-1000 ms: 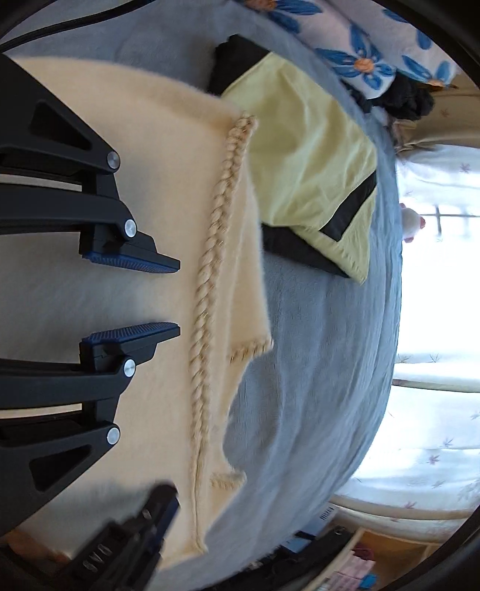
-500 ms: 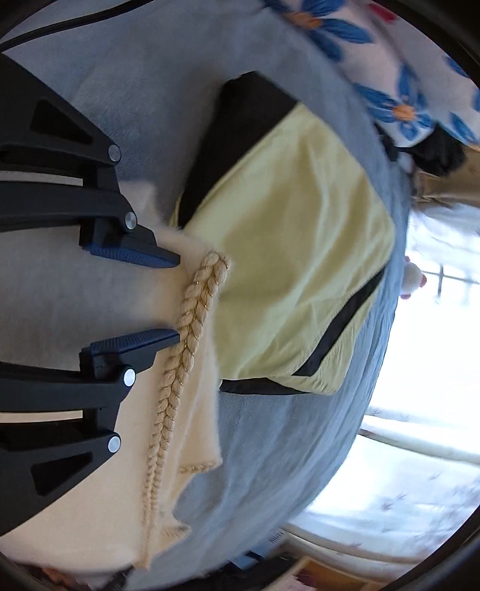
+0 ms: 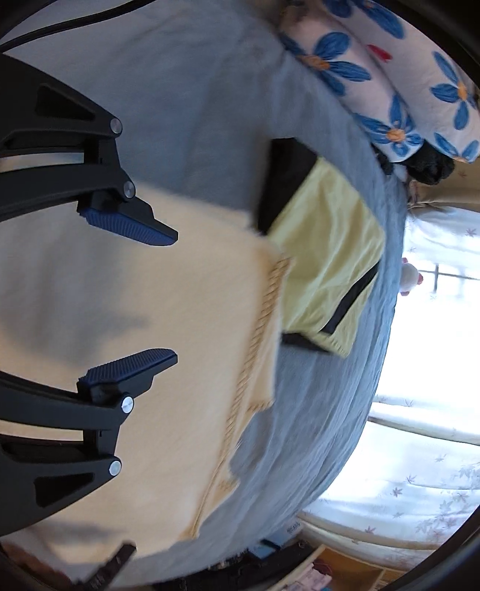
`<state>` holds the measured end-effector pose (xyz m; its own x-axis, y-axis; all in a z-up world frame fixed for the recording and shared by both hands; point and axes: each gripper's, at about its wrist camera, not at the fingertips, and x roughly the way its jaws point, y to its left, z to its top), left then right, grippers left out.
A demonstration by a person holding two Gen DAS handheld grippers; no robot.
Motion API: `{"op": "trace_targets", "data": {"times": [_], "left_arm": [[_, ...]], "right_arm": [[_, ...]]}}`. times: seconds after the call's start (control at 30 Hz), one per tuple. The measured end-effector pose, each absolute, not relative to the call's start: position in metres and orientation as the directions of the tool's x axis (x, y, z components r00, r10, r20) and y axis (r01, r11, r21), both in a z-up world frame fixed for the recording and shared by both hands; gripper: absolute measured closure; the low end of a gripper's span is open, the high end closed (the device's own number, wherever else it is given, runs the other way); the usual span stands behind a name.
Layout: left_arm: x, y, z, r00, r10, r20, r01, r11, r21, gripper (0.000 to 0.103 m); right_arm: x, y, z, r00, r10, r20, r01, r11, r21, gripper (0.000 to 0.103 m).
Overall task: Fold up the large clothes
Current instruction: 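Press the folded edge flat with both open grippers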
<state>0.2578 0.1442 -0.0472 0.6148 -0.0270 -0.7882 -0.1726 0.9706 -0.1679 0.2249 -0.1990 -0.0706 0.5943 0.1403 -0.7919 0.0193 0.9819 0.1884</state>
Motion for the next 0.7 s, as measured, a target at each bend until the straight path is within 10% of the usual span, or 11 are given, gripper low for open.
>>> {"op": "trace_targets", "data": {"times": [0.37, 0.7], "left_arm": [[0.171, 0.101, -0.092, 0.562, 0.013, -0.827, -0.163, 0.982, -0.096, 0.046], [0.172, 0.153, -0.099, 0.562, 0.119, -0.818, -0.251, 0.967, -0.032, 0.046]], "right_arm": [[0.155, -0.149, -0.103, 0.567, 0.218, -0.795, -0.032, 0.969, 0.244, 0.099], [0.134, -0.262, -0.113, 0.567, -0.06, -0.822, 0.239, 0.966, 0.095, 0.1]]}}
